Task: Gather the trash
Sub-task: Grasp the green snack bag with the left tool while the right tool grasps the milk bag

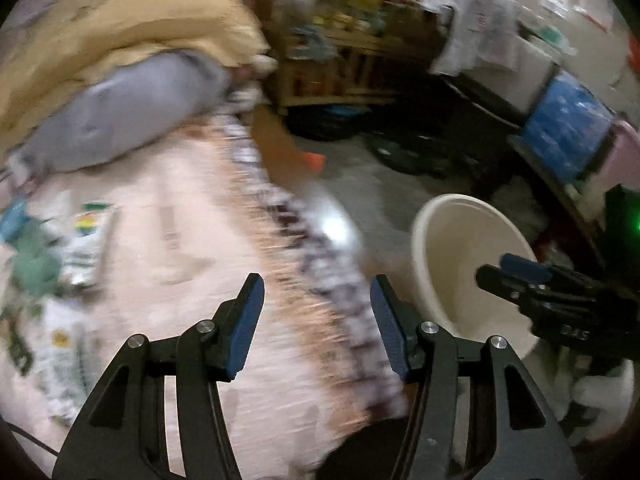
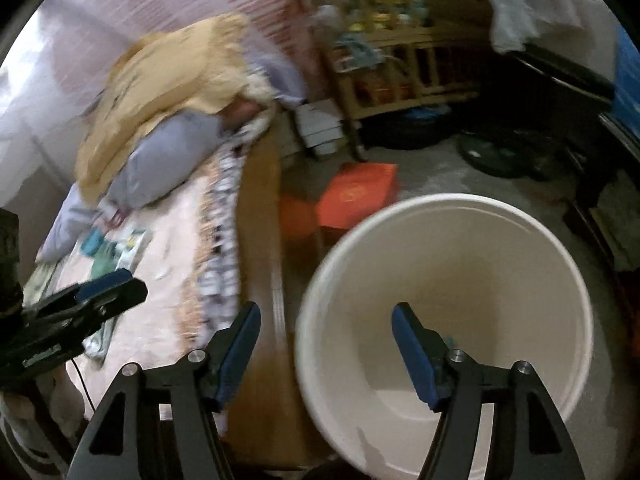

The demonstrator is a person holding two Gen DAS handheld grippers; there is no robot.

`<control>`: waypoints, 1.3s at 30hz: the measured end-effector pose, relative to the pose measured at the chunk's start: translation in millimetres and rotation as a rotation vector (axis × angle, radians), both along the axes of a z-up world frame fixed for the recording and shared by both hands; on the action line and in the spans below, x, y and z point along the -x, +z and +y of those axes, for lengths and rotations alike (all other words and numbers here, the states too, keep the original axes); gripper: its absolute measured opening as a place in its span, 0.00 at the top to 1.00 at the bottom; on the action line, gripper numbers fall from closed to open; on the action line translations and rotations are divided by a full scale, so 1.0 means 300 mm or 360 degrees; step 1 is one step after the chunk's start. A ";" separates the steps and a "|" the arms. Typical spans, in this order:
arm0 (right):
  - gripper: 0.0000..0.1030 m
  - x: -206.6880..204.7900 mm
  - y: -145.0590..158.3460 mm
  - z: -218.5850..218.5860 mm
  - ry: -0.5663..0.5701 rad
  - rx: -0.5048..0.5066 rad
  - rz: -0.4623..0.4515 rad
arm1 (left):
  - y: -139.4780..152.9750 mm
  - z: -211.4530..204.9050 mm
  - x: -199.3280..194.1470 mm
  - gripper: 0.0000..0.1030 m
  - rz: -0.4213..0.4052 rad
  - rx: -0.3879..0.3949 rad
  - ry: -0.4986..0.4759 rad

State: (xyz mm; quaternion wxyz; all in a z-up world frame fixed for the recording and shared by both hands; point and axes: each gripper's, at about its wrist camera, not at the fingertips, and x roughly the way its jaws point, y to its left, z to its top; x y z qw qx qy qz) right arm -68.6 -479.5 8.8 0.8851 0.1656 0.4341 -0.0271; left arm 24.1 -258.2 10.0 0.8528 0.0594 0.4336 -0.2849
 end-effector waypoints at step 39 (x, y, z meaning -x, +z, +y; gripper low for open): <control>0.28 -0.504 -0.215 1.093 0.0632 -0.0070 0.0259 | -0.173 1.274 -0.216 0.48 0.0094 -0.0057 0.1024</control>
